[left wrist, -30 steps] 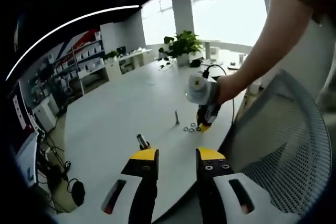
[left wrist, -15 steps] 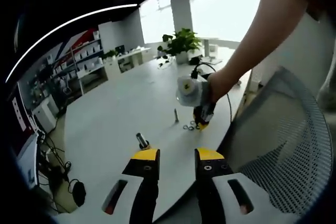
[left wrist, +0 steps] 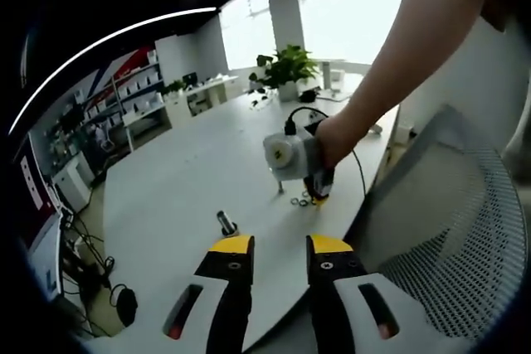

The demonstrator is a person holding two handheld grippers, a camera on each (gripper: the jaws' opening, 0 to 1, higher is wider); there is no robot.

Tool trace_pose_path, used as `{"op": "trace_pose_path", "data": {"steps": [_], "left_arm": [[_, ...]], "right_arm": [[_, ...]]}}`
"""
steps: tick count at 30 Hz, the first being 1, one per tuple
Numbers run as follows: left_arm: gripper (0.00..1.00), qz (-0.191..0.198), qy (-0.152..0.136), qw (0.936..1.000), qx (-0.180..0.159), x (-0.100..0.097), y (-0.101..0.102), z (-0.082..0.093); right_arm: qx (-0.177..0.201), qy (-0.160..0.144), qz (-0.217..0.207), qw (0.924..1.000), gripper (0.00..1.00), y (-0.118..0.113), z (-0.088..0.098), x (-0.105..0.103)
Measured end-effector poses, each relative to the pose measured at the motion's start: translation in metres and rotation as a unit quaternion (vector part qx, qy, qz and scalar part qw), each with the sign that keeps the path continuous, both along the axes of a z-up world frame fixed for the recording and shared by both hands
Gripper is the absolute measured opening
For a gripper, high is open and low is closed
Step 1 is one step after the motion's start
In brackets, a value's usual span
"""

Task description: Place the washer onto the threaded stud by aligning its center hole with the stud, sliding it down to the base, and recovering from edge contact or off-axis alignment until the washer reaches the visible bottom stop.

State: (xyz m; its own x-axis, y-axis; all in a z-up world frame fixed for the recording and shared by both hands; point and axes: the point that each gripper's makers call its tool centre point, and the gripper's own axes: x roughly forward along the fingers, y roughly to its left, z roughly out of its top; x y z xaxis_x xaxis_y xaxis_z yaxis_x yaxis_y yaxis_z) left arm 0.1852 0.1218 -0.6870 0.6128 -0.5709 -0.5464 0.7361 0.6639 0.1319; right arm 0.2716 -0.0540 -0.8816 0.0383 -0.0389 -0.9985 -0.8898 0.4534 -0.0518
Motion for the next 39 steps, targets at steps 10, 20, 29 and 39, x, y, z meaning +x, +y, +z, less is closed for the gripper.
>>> {"op": "trace_pose_path", "data": {"steps": [10,20,29,39], "left_arm": [[0.22,0.0,-0.004,1.0,-0.001,0.001,0.0,0.002],[0.21,-0.002,-0.004,1.0,0.001,0.0,-0.001,0.001],[0.21,-0.006,-0.003,1.0,0.001,0.0,-0.002,0.001],[0.21,-0.007,-0.009,0.9999,0.003,0.0,-0.002,0.002]], "right_arm": [[0.05,-0.011,-0.048,0.9975,0.14,0.0,0.003,0.002],[0.113,-0.052,-0.09,0.9882,0.14,-0.002,0.002,0.004],[0.123,-0.082,-0.054,0.9875,0.14,0.002,0.004,-0.003],[0.146,-0.104,-0.07,0.9813,0.13,0.001,0.029,0.008]]}}
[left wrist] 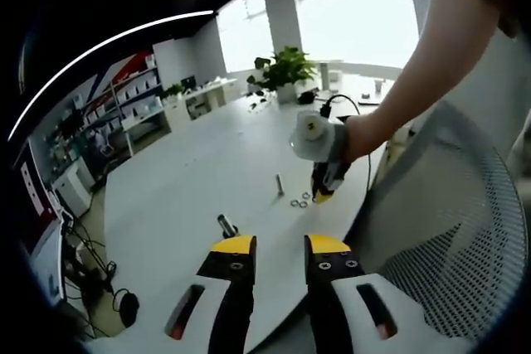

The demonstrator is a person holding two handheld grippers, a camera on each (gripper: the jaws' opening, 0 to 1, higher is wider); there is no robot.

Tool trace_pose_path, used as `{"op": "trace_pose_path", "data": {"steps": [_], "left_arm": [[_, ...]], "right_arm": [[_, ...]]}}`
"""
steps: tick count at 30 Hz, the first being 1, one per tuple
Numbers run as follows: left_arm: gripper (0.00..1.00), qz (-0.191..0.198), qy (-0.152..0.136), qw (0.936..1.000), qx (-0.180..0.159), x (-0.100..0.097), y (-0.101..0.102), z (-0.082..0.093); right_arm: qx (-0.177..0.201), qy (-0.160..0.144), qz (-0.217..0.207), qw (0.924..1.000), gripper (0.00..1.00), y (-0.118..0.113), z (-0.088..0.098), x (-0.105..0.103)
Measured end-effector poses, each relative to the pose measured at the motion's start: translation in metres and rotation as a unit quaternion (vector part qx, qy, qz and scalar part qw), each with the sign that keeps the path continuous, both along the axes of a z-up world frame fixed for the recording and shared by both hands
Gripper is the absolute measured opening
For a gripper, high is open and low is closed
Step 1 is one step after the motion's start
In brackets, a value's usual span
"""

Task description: Place the washer onto the threaded stud by aligning its center hole with the stud, sliding it down to the base, and recovering from edge contact or off-axis alignment until the washer reaches the visible bottom stop.

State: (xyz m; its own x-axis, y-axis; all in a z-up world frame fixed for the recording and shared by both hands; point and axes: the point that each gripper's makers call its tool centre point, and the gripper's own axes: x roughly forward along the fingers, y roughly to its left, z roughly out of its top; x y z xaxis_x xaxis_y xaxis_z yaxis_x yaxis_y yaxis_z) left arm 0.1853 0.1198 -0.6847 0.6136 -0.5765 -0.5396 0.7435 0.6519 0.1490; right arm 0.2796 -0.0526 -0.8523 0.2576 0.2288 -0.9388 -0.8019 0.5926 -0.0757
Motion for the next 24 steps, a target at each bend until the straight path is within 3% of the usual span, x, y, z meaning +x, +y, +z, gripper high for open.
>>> {"op": "trace_pose_path", "data": {"steps": [13,19,24], "left_arm": [[0.22,-0.009,0.011,0.9999,0.007,-0.003,-0.002,-0.005],[0.22,-0.009,0.006,0.9999,0.004,-0.003,-0.002,-0.003],[0.22,-0.007,0.007,0.9999,0.003,-0.002,-0.001,-0.003]], "right_arm": [[0.026,-0.048,-0.028,0.9981,0.14,-0.007,0.037,0.031],[0.045,-0.064,-0.047,0.9958,0.14,-0.002,0.051,0.051],[0.043,-0.077,-0.039,0.9953,0.14,0.007,0.056,0.065]]}}
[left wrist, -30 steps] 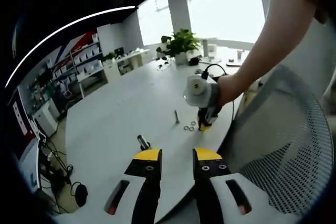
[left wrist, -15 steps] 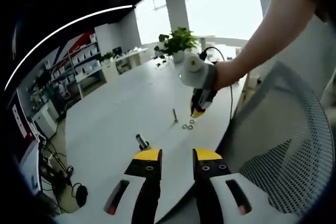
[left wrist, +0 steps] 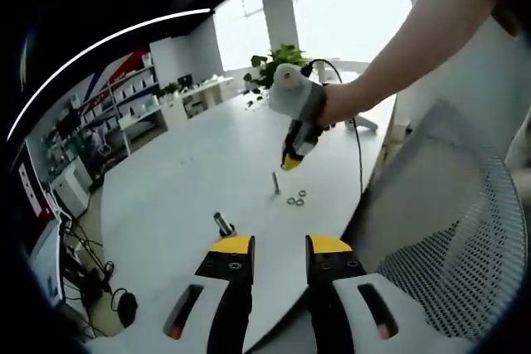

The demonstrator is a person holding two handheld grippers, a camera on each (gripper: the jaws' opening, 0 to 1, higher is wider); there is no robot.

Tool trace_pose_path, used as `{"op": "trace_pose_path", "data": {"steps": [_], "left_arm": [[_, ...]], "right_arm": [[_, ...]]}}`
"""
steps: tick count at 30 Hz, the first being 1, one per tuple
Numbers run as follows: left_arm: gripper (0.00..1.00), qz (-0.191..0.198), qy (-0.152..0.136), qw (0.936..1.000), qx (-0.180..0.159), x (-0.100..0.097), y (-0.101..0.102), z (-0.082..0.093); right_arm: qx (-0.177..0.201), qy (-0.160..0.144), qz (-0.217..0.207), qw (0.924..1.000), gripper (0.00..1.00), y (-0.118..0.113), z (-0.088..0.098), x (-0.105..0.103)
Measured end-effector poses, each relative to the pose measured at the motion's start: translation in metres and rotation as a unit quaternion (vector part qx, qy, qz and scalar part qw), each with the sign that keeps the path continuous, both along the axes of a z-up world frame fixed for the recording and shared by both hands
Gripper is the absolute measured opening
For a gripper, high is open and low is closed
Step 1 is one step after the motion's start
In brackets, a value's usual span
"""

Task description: Place the washer onto the threaded stud by aligning its center hole with the stud, sliding it down to the base, and recovering from edge contact or off-axis alignment until the washer reaches the visible bottom stop.

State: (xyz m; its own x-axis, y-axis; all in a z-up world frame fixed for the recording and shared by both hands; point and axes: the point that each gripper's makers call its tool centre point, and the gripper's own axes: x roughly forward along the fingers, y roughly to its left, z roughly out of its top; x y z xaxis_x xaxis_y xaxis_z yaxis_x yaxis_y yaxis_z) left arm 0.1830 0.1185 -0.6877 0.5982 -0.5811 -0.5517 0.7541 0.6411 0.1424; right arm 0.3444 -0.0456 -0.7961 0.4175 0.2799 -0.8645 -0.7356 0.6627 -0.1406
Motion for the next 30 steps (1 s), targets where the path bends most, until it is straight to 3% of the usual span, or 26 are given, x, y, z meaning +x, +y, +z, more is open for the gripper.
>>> {"op": "trace_pose_path", "data": {"steps": [15,17,30], "left_arm": [[0.22,-0.003,-0.004,1.0,0.002,-0.001,-0.001,0.001],[0.22,-0.003,-0.002,1.0,0.003,-0.001,0.0,0.0],[0.22,-0.008,0.002,0.9999,0.008,-0.002,-0.001,-0.003]], "right_arm": [[-0.039,0.0,0.033,0.9987,0.14,0.01,-0.013,0.014],[-0.066,-0.006,0.058,0.9961,0.14,0.008,-0.014,0.015],[-0.061,0.01,0.045,0.9971,0.14,0.009,-0.025,0.018]]}}
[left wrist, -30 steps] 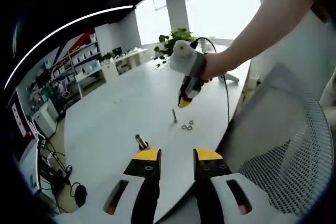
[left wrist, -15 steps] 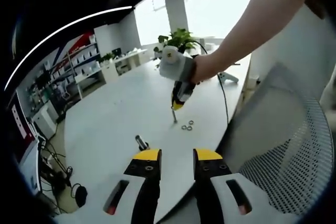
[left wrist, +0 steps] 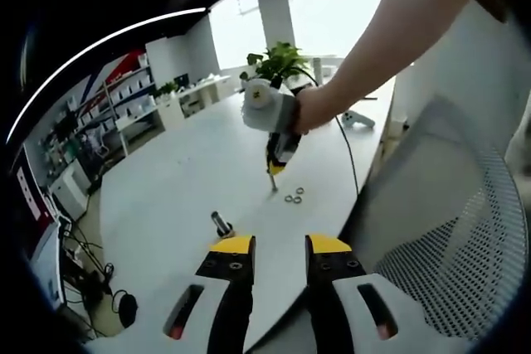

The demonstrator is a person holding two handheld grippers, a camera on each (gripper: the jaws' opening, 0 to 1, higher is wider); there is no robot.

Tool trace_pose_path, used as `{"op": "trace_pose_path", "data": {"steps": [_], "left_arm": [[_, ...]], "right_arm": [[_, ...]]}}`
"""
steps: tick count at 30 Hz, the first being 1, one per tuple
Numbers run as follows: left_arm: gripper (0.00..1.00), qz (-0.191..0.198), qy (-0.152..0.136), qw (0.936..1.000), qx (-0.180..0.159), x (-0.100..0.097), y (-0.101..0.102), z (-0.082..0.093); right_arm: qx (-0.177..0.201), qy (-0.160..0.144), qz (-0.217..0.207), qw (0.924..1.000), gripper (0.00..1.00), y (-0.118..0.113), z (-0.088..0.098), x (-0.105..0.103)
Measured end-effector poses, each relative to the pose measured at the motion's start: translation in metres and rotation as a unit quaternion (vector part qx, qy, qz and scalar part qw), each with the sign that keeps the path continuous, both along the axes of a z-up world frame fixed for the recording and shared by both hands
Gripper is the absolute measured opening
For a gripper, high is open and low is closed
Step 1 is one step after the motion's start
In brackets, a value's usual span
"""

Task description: Place the washer onto the threaded stud by aligning its center hole with the stud, sliding it down to the base, and recovering from edge contact or off-axis alignment until the washer reaches the visible bottom stop.

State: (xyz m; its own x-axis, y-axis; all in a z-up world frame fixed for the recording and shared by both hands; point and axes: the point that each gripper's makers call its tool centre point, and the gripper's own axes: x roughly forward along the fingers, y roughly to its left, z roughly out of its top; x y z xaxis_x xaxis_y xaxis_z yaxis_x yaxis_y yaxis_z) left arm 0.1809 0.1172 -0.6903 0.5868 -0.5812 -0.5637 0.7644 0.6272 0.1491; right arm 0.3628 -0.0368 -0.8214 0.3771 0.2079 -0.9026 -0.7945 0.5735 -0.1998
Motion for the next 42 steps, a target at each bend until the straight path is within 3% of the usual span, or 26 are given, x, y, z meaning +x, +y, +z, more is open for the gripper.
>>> {"op": "trace_pose_path", "data": {"steps": [18,23,28,42], "left_arm": [[0.2,0.01,0.006,0.9998,0.013,0.003,0.004,-0.005],[0.2,0.012,0.011,0.9997,0.018,0.003,0.005,-0.008],[0.2,0.013,0.012,0.9996,0.024,0.004,0.006,-0.01],[0.2,0.013,0.027,0.999,0.033,0.002,0.007,-0.016]], "right_arm": [[-0.023,0.051,0.027,0.9981,0.14,-0.002,-0.035,-0.002],[-0.048,0.057,0.061,0.9953,0.14,-0.005,-0.044,-0.002],[-0.03,0.073,0.033,0.9963,0.14,-0.005,-0.045,-0.002],[-0.004,0.084,0.015,0.9964,0.16,-0.006,-0.056,-0.012]]}}
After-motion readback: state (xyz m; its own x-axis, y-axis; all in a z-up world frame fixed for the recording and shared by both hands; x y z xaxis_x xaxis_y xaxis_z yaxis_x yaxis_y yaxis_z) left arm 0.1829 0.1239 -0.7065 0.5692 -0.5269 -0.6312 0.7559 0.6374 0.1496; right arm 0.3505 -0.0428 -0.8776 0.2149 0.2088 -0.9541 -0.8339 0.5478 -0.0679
